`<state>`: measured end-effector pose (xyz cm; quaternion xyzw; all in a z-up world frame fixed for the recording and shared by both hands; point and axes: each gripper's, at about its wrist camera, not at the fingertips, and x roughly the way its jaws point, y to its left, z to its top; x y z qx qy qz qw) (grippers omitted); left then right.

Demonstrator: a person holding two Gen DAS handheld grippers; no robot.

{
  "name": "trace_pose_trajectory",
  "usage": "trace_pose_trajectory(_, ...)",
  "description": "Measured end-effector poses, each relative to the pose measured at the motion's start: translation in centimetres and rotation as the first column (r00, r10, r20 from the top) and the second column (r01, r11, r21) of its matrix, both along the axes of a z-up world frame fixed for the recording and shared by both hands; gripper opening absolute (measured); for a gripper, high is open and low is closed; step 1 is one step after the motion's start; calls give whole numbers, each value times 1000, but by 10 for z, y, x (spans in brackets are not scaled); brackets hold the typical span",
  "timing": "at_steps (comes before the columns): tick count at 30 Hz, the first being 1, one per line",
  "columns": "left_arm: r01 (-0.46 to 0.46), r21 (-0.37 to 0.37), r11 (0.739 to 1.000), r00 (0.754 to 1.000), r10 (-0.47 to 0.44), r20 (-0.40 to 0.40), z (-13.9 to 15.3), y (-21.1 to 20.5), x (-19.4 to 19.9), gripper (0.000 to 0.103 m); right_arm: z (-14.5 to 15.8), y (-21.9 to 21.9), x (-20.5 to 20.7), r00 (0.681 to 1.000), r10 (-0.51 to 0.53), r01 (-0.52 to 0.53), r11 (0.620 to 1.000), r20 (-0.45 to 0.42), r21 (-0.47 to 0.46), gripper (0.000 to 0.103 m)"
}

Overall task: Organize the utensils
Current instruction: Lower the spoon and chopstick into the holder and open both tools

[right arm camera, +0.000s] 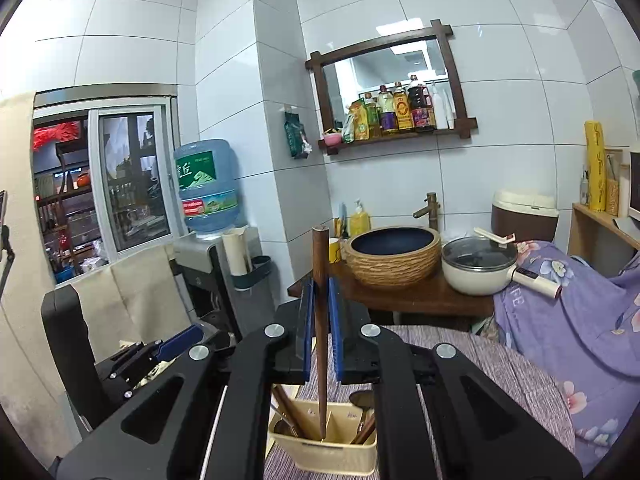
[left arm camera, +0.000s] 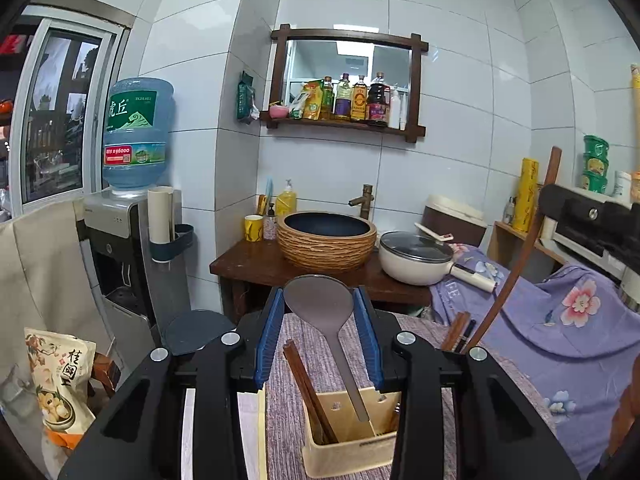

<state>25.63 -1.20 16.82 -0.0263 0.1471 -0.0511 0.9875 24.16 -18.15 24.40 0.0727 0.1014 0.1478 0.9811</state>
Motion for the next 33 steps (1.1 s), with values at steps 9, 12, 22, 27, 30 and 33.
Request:
trace_pose_trajectory(9, 3, 11, 1000, 996, -2, -90, -59, -8, 28, 35, -63, 14, 40, 997, -52, 49, 998, -52, -49, 8)
trace_pose_trajectory(12, 13, 20, 1000, 994, -11, -112, -75, -12, 32, 35, -88, 18, 47, 995, -47, 42, 997, -93, -57, 8)
trace_pose_trajectory(22, 41, 64, 997, 983, -29, -182, -120, -19, 37, 35, -134, 24, 62, 984, -53, 40, 996, -172, -78, 8)
trace_pose_trajectory(27, 47, 89, 995, 984, -30, -177, -129, -21, 37, 36, -141, 22, 64, 982, -66, 51, 995, -178, -89, 8)
trace_pose_trajectory(30, 52, 113, 992, 986, -33, -164, -131, -25, 34, 36, -140, 17, 63, 984, -76, 64, 995, -161, -79, 9)
trace_pose_trajectory(33, 62, 107, 992, 985, -43, -168, -130, -25, 33, 38, -141, 15, 62, 984, -77, 65, 995, -162, -81, 9)
